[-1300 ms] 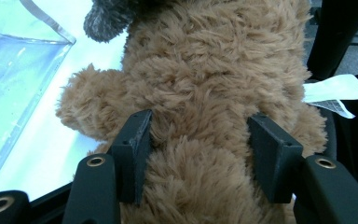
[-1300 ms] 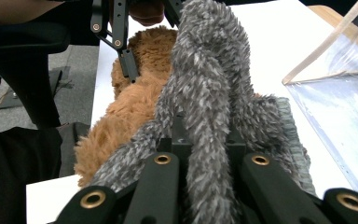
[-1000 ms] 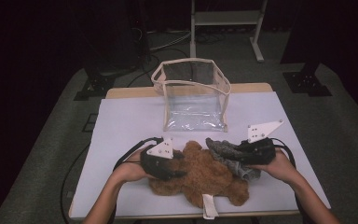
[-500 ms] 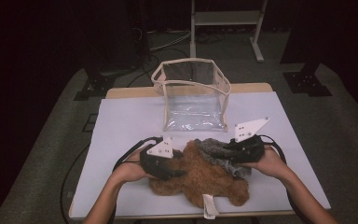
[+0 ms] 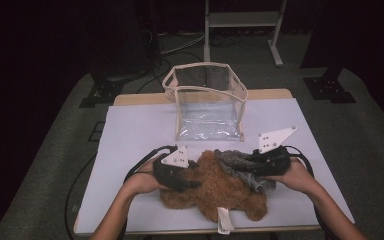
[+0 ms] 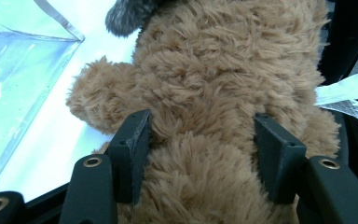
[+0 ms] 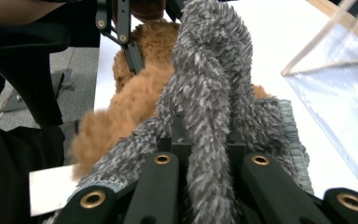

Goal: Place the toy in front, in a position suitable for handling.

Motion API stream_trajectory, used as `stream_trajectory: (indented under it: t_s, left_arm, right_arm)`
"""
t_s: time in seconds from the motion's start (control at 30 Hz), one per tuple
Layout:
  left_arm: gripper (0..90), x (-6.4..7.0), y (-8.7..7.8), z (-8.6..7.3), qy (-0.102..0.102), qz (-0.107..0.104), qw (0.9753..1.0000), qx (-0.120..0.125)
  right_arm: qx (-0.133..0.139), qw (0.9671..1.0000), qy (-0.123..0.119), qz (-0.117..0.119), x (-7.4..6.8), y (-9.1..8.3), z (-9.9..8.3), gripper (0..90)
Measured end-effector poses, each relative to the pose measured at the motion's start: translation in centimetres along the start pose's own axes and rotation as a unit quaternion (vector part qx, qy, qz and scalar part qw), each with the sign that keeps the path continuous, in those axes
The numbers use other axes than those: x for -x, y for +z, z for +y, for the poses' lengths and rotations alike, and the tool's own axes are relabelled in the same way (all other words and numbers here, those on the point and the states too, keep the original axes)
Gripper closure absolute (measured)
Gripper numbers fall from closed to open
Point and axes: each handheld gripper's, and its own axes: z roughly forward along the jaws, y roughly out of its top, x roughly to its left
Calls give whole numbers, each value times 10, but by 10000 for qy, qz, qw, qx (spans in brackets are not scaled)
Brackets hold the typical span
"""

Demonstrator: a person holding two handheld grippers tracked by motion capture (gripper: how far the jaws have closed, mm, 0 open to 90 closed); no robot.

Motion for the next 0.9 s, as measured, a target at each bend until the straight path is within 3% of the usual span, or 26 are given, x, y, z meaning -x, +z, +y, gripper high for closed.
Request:
stream_trajectory:
  t_s: [0.13, 0.3, 0.37, 0.77, 0.9]
  left_arm:
    - [391, -1, -4, 5, -19, -60, 9999, 116]
    - [413, 1, 0, 4, 31, -19, 9999, -136]
    - [419, 1, -1, 1, 11, -24, 9999, -133]
    - [412, 2, -3, -1, -26, -173, 9998, -57]
    - [406, 2, -2, 4, 33, -215, 9997, -121]
  right_arm:
    - [54, 10000, -9, -26, 1, 5, 2, 804]
    - [78, 9998, -142, 81, 2, 24, 14, 802]
    - [66, 9998, -183, 72, 2, 26, 15, 802]
    - [173, 9992, 312, -192, 5, -6, -28, 802]
    - [160, 9994, 256, -164, 6, -2, -21, 802]
